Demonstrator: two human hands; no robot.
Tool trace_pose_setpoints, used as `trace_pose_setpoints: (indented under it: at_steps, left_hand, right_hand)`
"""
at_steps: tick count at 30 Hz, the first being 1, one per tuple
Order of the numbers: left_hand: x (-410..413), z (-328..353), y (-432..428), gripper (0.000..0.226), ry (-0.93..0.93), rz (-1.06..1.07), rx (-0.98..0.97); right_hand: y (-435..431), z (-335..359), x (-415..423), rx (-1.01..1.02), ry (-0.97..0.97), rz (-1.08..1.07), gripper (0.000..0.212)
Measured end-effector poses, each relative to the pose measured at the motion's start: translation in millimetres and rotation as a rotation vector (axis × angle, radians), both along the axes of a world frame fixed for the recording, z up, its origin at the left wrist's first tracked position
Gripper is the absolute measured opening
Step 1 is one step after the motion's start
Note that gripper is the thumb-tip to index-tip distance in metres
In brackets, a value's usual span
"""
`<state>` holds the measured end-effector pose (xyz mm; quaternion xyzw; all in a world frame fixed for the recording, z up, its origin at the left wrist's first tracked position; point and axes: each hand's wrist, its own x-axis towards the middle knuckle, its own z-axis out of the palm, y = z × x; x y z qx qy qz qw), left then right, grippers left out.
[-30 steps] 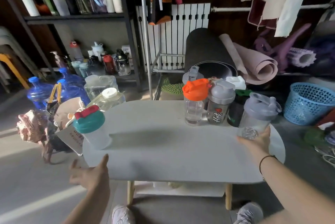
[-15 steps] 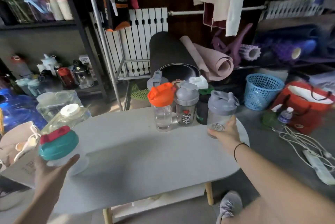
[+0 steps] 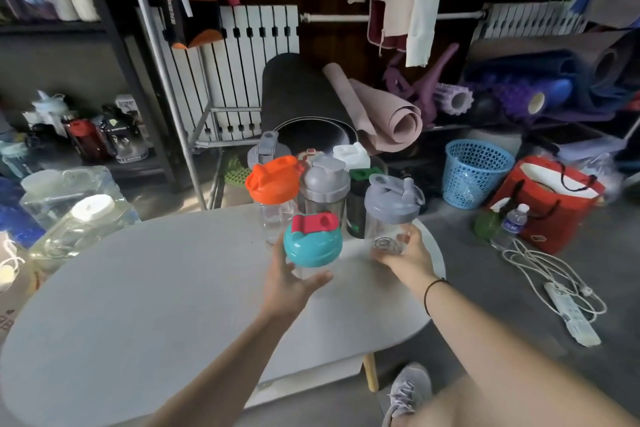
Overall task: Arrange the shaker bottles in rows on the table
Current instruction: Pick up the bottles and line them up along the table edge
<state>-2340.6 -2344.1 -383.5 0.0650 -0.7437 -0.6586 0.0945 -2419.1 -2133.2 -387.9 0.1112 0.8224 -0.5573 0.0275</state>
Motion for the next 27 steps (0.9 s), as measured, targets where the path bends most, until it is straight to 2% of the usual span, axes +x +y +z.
trace_pose_setpoints:
  at_steps: [10, 18, 24, 27]
  left_hand:
    - [-29.3, -6.0, 32.8, 0.098, -0.011, 0.029, 0.011]
    - [-33.1, -10.1, 39.8, 0.096, 0.01, 0.049, 0.011]
    - [-32.7, -20.9, 32.7, 0.112, -0.039, 0.043, -0.037]
    - [-27.3, -20.0, 26.2, 0.113, -0.07, 0.028, -0.072]
  right_hand:
    - [-0.5, -1.2, 2.5, 0.002, 0.043, 0.014, 0.086]
    - [2.3, -3.5, 2.2, 0.008, 0.034, 0.037, 0.088]
    - [7.4, -4.7, -0.2, -0.007, 0.012, 0.071, 0.095]
    - [11.3, -2.6, 1.7, 0.004, -0.021, 0.113, 0.101]
